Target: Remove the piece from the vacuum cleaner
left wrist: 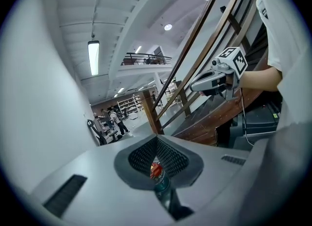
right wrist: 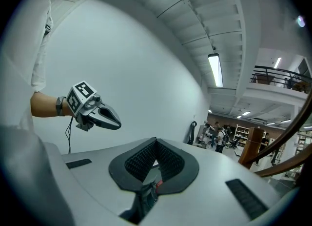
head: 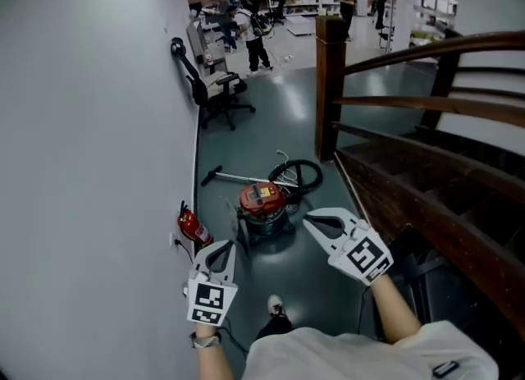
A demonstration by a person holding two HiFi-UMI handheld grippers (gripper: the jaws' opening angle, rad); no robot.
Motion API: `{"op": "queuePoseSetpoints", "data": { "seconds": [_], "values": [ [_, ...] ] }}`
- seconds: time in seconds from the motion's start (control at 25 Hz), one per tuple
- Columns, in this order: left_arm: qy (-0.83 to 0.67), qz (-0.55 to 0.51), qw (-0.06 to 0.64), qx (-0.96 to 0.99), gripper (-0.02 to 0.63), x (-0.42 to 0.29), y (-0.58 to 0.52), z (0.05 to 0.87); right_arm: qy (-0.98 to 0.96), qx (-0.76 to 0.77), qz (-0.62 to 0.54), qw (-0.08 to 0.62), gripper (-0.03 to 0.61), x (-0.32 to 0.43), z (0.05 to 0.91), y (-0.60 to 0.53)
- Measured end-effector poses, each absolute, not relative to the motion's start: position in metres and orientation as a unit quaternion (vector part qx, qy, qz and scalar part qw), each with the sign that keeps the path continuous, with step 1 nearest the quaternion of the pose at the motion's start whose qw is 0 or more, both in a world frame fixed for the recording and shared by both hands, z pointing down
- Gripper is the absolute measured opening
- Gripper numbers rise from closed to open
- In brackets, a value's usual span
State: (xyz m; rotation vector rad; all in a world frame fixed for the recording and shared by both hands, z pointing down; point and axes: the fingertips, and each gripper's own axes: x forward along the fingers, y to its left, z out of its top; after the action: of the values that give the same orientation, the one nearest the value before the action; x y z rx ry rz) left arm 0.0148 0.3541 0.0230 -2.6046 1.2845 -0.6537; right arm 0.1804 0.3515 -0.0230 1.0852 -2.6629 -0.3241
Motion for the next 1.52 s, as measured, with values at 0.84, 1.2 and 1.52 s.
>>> {"op": "queuePoseSetpoints", "data": {
  "seconds": [0.84, 1.2, 1.52],
  "values": [
    [0.399, -0.216, 0.079, -0.887, -0.002, -0.034, 0.2, 0.017, -0.917, 0.375, -0.083, 0.111, 0.026, 0.114, -0.031, 0.202],
    [0.396, -0.218, 0.072, -0.889, -0.001, -0.056, 0.167, 0.024, -0.918, 0.372, -0.087, 0.111, 0.026, 0.089, -0.029, 0.168],
    [0.387, -0.233, 0.062, -0.89, 0.0, -0.064, 0.141, 0.041, -0.906, 0.377, -0.098, 0.164, 0.028, 0.085, 0.0, 0.143]
  ]
}}
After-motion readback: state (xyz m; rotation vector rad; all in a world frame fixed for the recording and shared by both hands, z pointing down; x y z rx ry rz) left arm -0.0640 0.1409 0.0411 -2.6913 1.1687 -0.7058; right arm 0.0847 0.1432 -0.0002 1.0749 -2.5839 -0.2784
